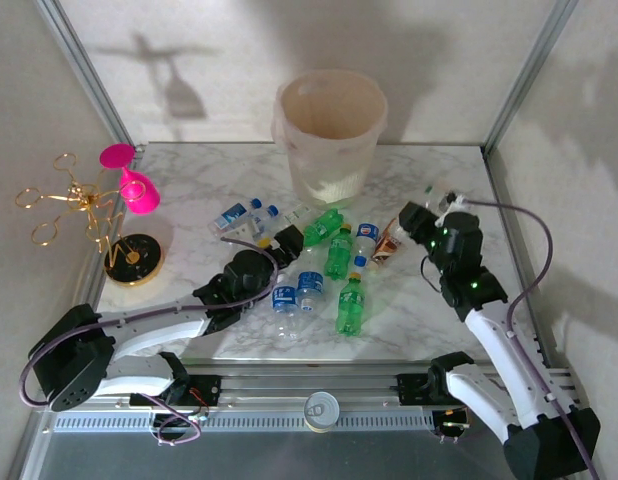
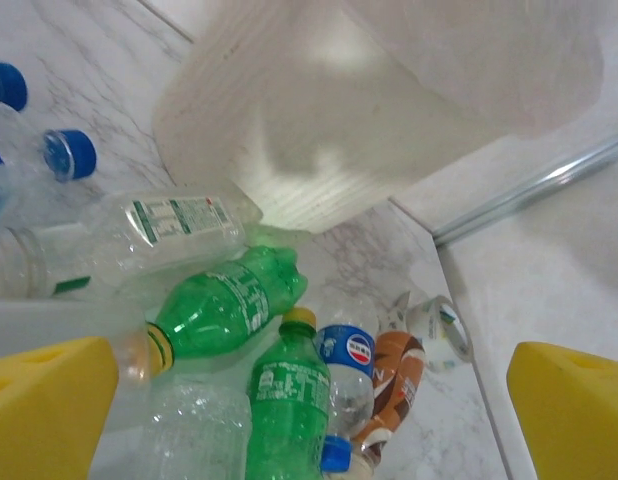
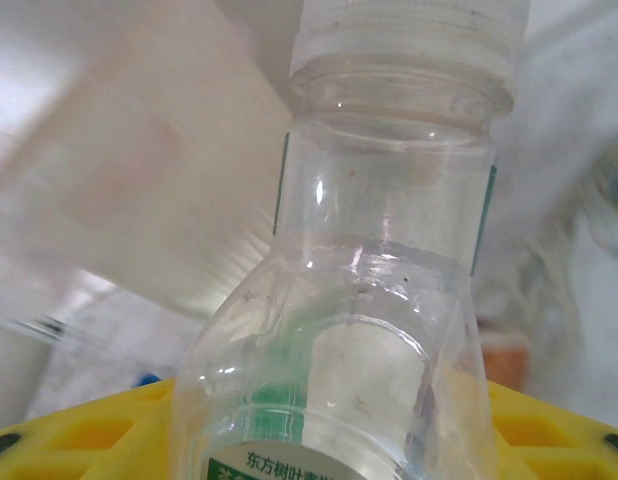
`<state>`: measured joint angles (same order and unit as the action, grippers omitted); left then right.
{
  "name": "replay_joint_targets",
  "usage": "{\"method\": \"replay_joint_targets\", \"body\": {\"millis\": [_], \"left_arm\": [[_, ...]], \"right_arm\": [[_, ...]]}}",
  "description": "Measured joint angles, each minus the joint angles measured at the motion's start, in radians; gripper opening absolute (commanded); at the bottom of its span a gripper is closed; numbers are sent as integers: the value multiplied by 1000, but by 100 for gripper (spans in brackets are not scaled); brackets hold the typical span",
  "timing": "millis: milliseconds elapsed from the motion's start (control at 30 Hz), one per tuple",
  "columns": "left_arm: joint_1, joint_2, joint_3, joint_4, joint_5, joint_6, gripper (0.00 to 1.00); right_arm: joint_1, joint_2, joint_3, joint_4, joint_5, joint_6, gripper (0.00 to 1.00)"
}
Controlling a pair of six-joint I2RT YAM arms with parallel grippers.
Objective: Put the plastic bottles in the bin
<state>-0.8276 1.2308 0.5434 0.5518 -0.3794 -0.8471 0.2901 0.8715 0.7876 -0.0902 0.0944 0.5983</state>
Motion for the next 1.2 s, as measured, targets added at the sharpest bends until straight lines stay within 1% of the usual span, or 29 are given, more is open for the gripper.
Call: {"method": "replay_joint_targets", "body": {"millis": [233, 467, 633, 767, 933, 1133, 1200], "left_arm": [[41, -81, -48, -25, 0, -26, 99], [53, -145, -85, -47, -1, -49, 100], [58, -193, -101, -86, -2, -53, 99], [63, -231, -108, -122, -8, -56, 100], [65, -283, -117, -150, -15, -60, 100], [67, -337, -120, -191, -34, -60, 100], [71, -356, -121, -206, -40, -60, 100]], "right_arm": [[0, 163, 262, 98, -65, -113, 48], [0, 369, 496, 181, -142, -158, 48], [0, 554, 655, 211, -194, -176, 48], [12, 713, 809, 187, -211, -202, 48], [50, 904, 1023, 115, -206, -253, 48], [97, 1118, 1279, -24, -175, -316, 50], [106, 1168, 1328, -59, -168, -326, 50]]}}
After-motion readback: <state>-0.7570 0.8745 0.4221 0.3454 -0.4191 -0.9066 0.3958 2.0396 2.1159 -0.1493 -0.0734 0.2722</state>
